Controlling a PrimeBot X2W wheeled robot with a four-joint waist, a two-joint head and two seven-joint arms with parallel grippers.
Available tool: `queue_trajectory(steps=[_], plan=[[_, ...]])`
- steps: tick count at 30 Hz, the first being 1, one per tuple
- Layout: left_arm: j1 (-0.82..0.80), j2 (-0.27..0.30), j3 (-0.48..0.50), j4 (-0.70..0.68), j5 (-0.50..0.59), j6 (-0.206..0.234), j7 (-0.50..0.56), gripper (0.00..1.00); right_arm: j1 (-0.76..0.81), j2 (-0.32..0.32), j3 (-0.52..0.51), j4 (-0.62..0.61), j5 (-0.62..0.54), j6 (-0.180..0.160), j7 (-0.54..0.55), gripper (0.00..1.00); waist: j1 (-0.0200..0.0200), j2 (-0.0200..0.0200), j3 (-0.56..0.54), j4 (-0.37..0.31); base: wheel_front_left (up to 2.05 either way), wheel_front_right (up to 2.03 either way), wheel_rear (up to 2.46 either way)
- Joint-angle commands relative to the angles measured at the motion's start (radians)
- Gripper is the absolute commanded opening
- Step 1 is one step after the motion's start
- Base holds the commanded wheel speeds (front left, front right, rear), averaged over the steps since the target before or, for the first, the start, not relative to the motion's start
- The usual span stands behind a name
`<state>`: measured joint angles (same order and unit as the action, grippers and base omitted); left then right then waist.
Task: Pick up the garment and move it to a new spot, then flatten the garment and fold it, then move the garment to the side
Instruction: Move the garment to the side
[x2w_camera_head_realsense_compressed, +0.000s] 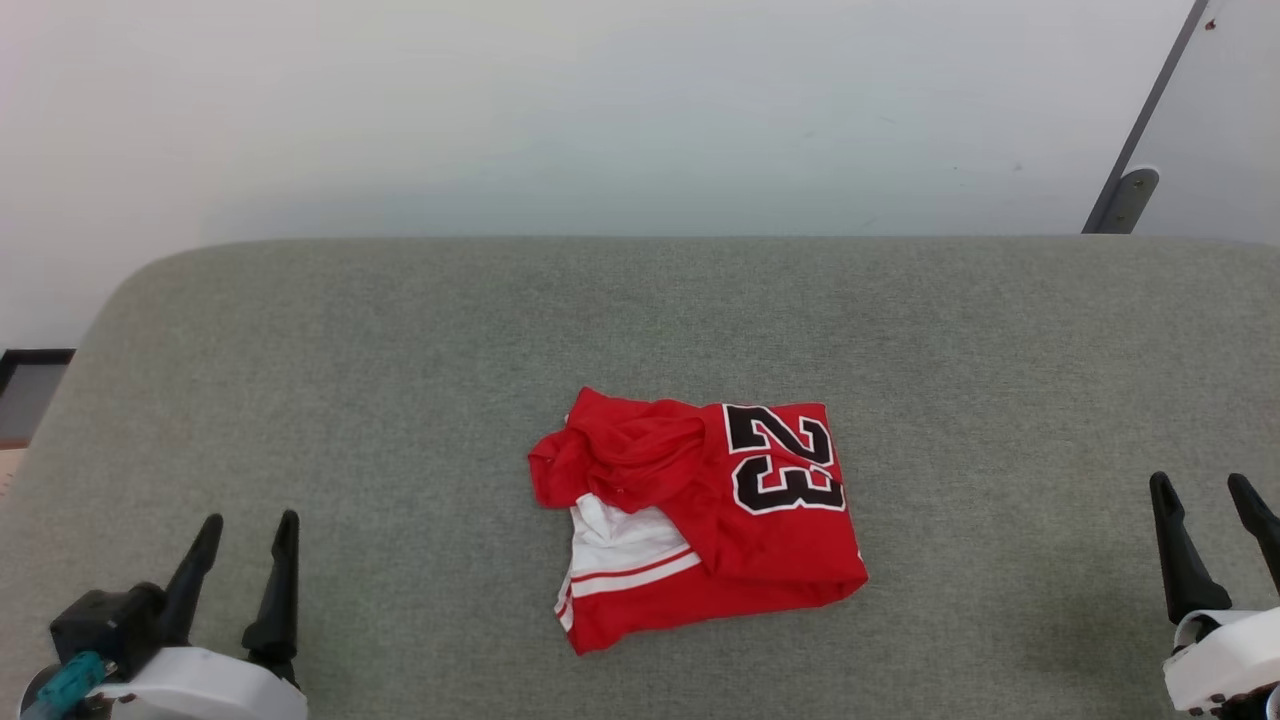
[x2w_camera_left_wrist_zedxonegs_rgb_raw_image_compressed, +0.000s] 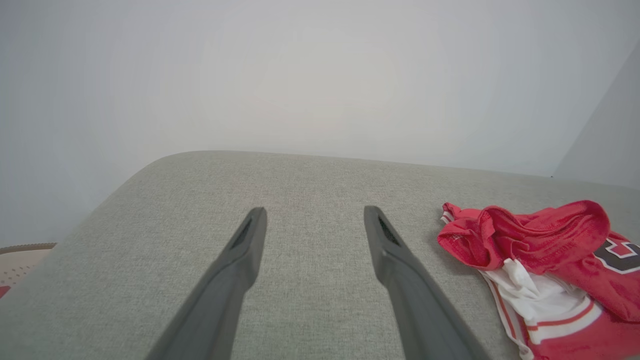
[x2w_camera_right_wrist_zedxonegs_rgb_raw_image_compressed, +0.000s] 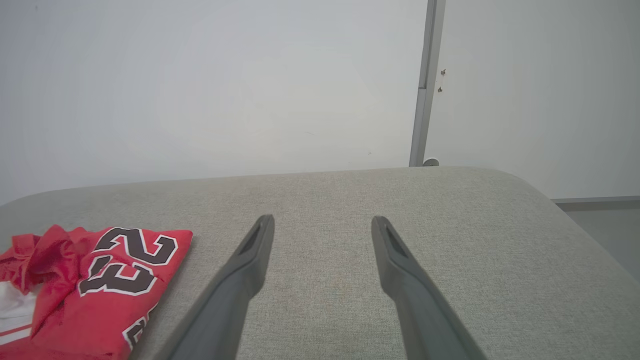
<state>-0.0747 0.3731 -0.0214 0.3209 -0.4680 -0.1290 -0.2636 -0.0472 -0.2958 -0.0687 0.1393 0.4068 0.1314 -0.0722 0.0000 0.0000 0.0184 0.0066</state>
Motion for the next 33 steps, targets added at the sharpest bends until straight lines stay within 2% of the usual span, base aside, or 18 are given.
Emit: queue_trajectory(steps=[1, 8, 14, 28, 33], plan=[[0.002, -0.002, 0.000, -0.003, 0.005, -0.002, 0.000, 1.00, 0.015, 0.004, -0.007, -0.005, -0.005, -0.002, 0.001, 1.00, 0.0000, 0.0000, 0.001, 0.001, 0.00, 0.00, 0.00], [-0.007, -0.004, -0.004, -0.008, 0.008, -0.002, 0.000, 1.00, 0.020, 0.017, -0.017, -0.028, -0.018, -0.002, 0.020, 1.00, 0.0000, 0.0000, 0.006, 0.009, 0.00, 0.00, 0.00], [-0.022, -0.008, -0.011, -0.013, 0.006, -0.002, 0.000, 1.00, -0.019, 0.024, 0.030, -0.027, 0.006, -0.002, 0.079, 1.00, 0.0000, 0.0000, 0.027, 0.039, 0.00, 0.00, 0.00], [-0.082, -0.051, -0.090, 0.002, 0.002, -0.002, 0.000, 1.00, -0.246, -0.029, 0.241, 0.121, 0.124, -0.002, 0.318, 1.00, 0.0000, 0.0000, 0.111, 0.176, 0.00, 0.00, 0.00], [-0.100, -0.062, -0.108, 0.011, -0.002, -0.002, 0.000, 1.00, -0.293, -0.049, 0.293, 0.180, 0.164, -0.002, 0.448, 1.00, 0.0000, 0.0000, 0.137, 0.220, 0.00, 0.00, 0.00]])
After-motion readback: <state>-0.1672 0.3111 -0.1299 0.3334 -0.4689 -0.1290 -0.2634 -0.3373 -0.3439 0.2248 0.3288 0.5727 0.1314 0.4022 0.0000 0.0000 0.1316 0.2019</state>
